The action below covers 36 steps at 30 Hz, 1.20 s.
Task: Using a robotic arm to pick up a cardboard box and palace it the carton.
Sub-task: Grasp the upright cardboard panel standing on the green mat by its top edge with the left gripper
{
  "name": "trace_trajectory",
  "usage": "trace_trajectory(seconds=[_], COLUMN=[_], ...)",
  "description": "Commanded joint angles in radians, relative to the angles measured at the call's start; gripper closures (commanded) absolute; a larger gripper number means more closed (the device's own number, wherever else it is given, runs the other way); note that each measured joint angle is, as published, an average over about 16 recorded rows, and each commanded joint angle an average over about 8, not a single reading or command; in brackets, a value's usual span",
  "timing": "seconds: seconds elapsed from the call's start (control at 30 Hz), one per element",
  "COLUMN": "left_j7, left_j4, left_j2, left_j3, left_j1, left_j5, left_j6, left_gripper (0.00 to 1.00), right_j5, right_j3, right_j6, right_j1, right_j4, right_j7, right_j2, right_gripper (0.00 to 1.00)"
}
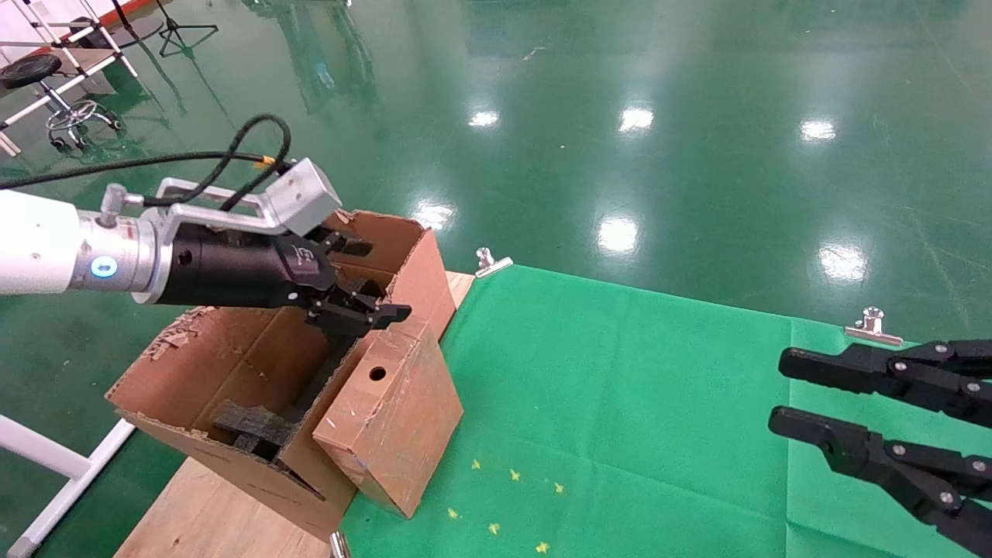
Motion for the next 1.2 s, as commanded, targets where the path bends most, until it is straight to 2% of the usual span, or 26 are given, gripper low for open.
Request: trace_trajectory(seconds=[0.03,0.13,0.33,0.7,1.0,1.03,1.2], left_j7=[-0.114,-0.195,-0.265,-0.326,-0.324,-0.322,-0.314], left_j4=[0.001,-0.002,-0.006,-0.010,-0.010,-0.010,-0.010], left_j2=[0.004,0.014,0.034,0.046,0.059,0.059,0.063], left_j3=[0.010,0.023,0.053,0.096,0.130,0.132,0.142], left_j1=[-0.021,-0.037,-0.045,-0.021,-0.022,-0.023,-0.028], left_j5=[0.025,0.042,0.075,0.116,0.135,0.136,0.140], left_j6=[0.014,0.039,0.076,0.104,0.130,0.131,0.139], left_gripper=[0.00,0.00,0.00,0.00,0.00,0.00,0.02], right_j5=[0.000,0.000,0.000,0.000,0.000,0.000,0.000], right_j3=[0.000,0.000,0.000,0.000,-0.001,-0.001,0.000], right_j6=[0.000,0.000,0.000,0.000,0.000,0.000,0.000], right_j1=[0.000,0.000,0.000,0.000,0.000,0.000,0.000], right_j4=[0.000,0.000,0.000,0.000,0.000,0.000,0.000], right_j7=[0.000,0.000,0.000,0.000,0.000,0.000,0.000], right_j2=[0.000,0.000,0.000,0.000,0.000,0.000,0.000], right_gripper=[1.00,1.00,1.00,1.00,1.00,0.97,0.35])
